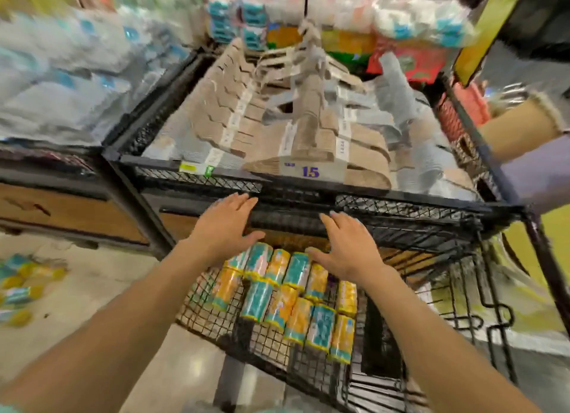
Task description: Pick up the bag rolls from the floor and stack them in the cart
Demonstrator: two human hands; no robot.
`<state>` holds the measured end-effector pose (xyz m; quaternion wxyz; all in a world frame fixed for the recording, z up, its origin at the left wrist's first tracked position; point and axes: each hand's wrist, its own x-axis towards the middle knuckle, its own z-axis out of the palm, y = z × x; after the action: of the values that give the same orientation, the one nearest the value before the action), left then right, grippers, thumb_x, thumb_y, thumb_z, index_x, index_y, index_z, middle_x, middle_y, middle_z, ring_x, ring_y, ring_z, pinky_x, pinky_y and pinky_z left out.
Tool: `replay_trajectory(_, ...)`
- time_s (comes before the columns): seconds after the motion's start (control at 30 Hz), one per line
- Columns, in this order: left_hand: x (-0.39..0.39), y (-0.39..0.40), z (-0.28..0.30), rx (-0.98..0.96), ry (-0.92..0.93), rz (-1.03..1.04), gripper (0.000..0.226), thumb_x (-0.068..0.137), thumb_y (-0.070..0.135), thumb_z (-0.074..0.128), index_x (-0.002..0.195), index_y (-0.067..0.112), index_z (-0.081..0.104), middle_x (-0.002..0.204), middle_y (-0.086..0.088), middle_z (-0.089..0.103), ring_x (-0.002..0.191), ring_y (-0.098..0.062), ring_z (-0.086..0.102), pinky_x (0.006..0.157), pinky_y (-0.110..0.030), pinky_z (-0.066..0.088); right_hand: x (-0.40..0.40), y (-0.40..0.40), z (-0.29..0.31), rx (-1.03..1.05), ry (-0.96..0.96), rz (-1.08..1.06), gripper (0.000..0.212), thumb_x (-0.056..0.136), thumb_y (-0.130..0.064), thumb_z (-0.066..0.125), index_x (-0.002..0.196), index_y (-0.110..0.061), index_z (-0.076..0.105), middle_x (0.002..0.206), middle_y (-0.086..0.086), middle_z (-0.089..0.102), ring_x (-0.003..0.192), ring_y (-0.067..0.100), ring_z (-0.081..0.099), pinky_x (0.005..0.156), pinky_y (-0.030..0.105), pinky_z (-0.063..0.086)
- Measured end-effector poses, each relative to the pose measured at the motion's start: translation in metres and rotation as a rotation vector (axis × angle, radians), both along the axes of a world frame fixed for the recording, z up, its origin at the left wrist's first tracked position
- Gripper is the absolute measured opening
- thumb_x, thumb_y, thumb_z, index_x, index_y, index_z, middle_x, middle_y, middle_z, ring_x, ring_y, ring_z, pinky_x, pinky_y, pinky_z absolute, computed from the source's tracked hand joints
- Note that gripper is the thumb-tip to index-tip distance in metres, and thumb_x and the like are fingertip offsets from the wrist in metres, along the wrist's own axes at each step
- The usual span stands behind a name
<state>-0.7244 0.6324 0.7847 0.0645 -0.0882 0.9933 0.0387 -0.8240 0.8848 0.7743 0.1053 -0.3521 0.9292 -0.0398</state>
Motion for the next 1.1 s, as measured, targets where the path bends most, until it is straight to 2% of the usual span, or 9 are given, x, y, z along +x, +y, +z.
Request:
replay_trajectory(0.1, 0.030, -0.029, 0.046, -0.076, 0.117, 0.066, 0.088, 0.094, 0.069, 0.042, 0.160, 0.019, 0.015, 0.166, -0.006, 0.023, 0.153, -0.026, 0.020, 0.124, -0.041, 0.019, 0.009, -0.044, 0.041, -0.024, 0.075, 0.077, 0.092, 0.090, -0.074, 0.045, 0.161, -0.020, 0.018, 0.167, 0.009, 0.023, 0.153, 0.030, 0.020, 0.125, 0.044, 0.017)
replay_trajectory(0.23, 0.101, -0.079, 0.084, -0.097, 0.219, 0.198, 0.088, 0.093, 0.072, 0.036, 0.161, 0.022, 0.011, 0.168, -0.002, 0.015, 0.154, -0.023, 0.015, 0.124, -0.043, 0.018, 0.041, -0.124, 0.085, -0.089, 0.182, 0.231, 0.090, 0.090, -0.074, 0.044, 0.159, -0.021, 0.023, 0.159, 0.010, 0.036, 0.146, 0.032, 0.032, 0.119, 0.045, 0.027)
replay_trajectory(0.33, 0.174, -0.125, 0.097, -0.103, 0.230, 0.344, 0.090, 0.092, 0.075, 0.030, 0.161, 0.024, 0.005, 0.168, -0.001, 0.012, 0.155, -0.022, 0.014, 0.125, -0.044, 0.017, 0.080, -0.195, 0.107, -0.095, 0.219, 0.388, 0.089, 0.091, -0.075, 0.042, 0.159, -0.020, 0.021, 0.163, 0.012, 0.029, 0.149, 0.033, 0.026, 0.121, 0.048, 0.024)
replay_trajectory(0.43, 0.249, -0.177, 0.099, -0.110, 0.227, 0.494, 0.092, 0.091, 0.076, 0.031, 0.161, 0.022, 0.008, 0.168, -0.001, 0.015, 0.154, -0.023, 0.016, 0.123, -0.046, 0.020, 0.136, -0.270, 0.121, -0.135, 0.244, 0.558, 0.090, 0.092, -0.075, 0.040, 0.160, -0.020, 0.021, 0.163, 0.011, 0.029, 0.148, 0.033, 0.029, 0.119, 0.046, 0.026)
replay_trajectory(0.6, 0.379, -0.248, 0.104, -0.140, 0.235, 0.742, 0.094, 0.089, 0.079, 0.035, 0.160, 0.022, 0.016, 0.166, -0.003, 0.023, 0.151, -0.026, 0.025, 0.121, -0.045, 0.026, 0.234, -0.395, 0.137, -0.131, 0.239, 0.780, 0.096, 0.091, -0.079, 0.039, 0.162, -0.022, 0.010, 0.170, 0.007, 0.012, 0.155, 0.029, 0.013, 0.125, 0.046, 0.017)
replay_trajectory(0.7, 0.454, -0.276, 0.110, -0.174, 0.221, 0.887, 0.101, 0.081, 0.084, 0.027, 0.158, 0.018, 0.025, 0.161, -0.008, 0.033, 0.145, -0.029, 0.035, 0.117, -0.047, 0.032, 0.288, -0.460, 0.138, -0.123, 0.263, 0.914, 0.096, 0.090, -0.080, 0.035, 0.162, -0.023, 0.007, 0.170, 0.007, 0.009, 0.156, 0.028, 0.010, 0.126, 0.047, 0.014)
replay_trajectory(0.8, 0.519, -0.299, 0.110, -0.181, 0.190, 1.005, 0.102, 0.077, 0.082, 0.022, 0.158, 0.018, 0.025, 0.161, -0.009, 0.033, 0.146, -0.030, 0.034, 0.117, -0.048, 0.031, 0.338, -0.511, 0.137, -0.156, 0.246, 1.022, 0.096, 0.090, -0.079, 0.038, 0.162, -0.021, 0.013, 0.169, 0.008, 0.013, 0.156, 0.027, 0.012, 0.125, 0.046, 0.016)
replay_trajectory(0.93, 0.571, -0.333, 0.107, -0.209, 0.166, 1.124, 0.090, 0.091, 0.074, 0.039, 0.159, 0.020, 0.017, 0.164, -0.007, 0.026, 0.149, -0.028, 0.028, 0.119, -0.047, 0.028, 0.379, -0.575, 0.137, -0.178, 0.222, 1.121, 0.095, 0.090, -0.077, 0.044, 0.161, -0.021, 0.016, 0.169, 0.008, 0.017, 0.155, 0.027, 0.014, 0.125, 0.046, 0.018)
replay_trajectory(1.1, 0.590, -0.387, 0.104, -0.212, 0.132, 1.221, 0.090, 0.092, 0.073, 0.039, 0.160, 0.019, 0.015, 0.166, -0.006, 0.023, 0.151, -0.027, 0.024, 0.121, -0.047, 0.026, 0.407, -0.664, 0.131, -0.182, 0.203, 1.211, 0.096, 0.088, -0.077, 0.045, 0.161, -0.021, 0.016, 0.168, 0.009, 0.018, 0.155, 0.028, 0.016, 0.125, 0.044, 0.019)
